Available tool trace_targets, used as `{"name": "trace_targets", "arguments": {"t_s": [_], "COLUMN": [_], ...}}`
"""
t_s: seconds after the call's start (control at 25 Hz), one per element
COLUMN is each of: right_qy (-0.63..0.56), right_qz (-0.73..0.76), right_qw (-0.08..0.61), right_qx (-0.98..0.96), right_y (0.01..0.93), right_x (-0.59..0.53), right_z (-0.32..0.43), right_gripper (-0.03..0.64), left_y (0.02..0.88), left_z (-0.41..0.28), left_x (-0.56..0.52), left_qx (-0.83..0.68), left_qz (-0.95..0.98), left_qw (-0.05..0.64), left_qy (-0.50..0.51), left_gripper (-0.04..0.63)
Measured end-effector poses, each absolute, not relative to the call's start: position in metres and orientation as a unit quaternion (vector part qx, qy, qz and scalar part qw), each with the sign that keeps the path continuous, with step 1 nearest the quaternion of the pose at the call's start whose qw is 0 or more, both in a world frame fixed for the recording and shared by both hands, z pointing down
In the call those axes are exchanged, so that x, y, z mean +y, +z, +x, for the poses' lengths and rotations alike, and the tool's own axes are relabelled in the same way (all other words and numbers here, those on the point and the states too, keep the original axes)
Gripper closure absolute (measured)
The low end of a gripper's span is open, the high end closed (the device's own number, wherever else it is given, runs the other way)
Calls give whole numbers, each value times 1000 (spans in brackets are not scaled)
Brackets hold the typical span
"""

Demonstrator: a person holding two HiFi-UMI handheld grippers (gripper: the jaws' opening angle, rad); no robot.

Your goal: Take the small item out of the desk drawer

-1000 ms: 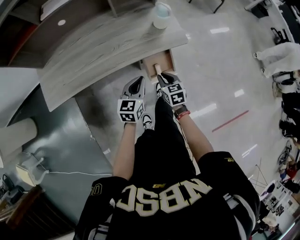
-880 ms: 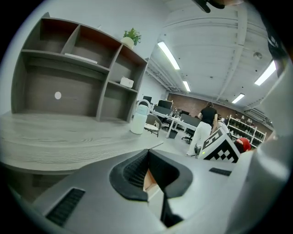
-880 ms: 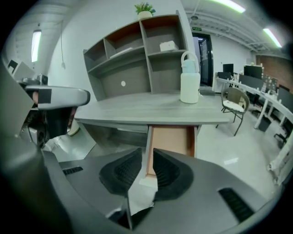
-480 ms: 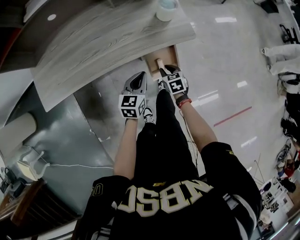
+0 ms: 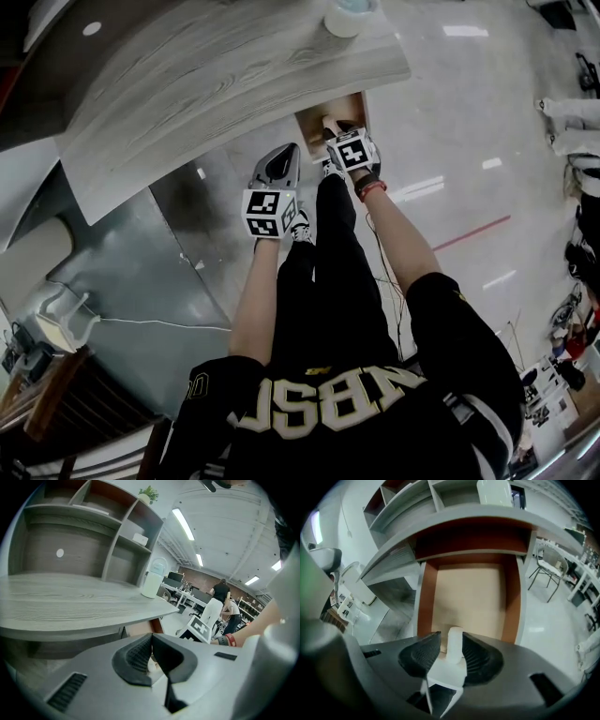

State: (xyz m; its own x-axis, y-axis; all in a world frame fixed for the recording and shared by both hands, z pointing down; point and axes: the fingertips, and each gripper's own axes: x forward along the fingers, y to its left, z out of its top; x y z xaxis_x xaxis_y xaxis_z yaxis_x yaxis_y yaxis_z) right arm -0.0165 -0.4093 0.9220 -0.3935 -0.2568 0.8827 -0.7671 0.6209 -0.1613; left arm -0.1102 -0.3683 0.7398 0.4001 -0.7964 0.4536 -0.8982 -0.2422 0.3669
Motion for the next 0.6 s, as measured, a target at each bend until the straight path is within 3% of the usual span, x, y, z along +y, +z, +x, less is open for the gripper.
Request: {"name": "trace_targets", "arguments": {"t_s": [0.36, 0.6], "right_qy": [321, 332], "right_qz": [310, 304], "right_qw": [465, 456], "right_qx": [-764, -768], "right_y": [955, 957], "right_x": [-414, -412], "right_z": [-20, -25], "right_gripper": [463, 526], "left_y": [754, 758], "left_z": [-111, -115], "left_x": [-377, -372], "left_qx": [-548, -552], "left_qz": [776, 770], "left_qw": [300, 305], "left_qy": [92, 93], "left_gripper": [580, 580]}}
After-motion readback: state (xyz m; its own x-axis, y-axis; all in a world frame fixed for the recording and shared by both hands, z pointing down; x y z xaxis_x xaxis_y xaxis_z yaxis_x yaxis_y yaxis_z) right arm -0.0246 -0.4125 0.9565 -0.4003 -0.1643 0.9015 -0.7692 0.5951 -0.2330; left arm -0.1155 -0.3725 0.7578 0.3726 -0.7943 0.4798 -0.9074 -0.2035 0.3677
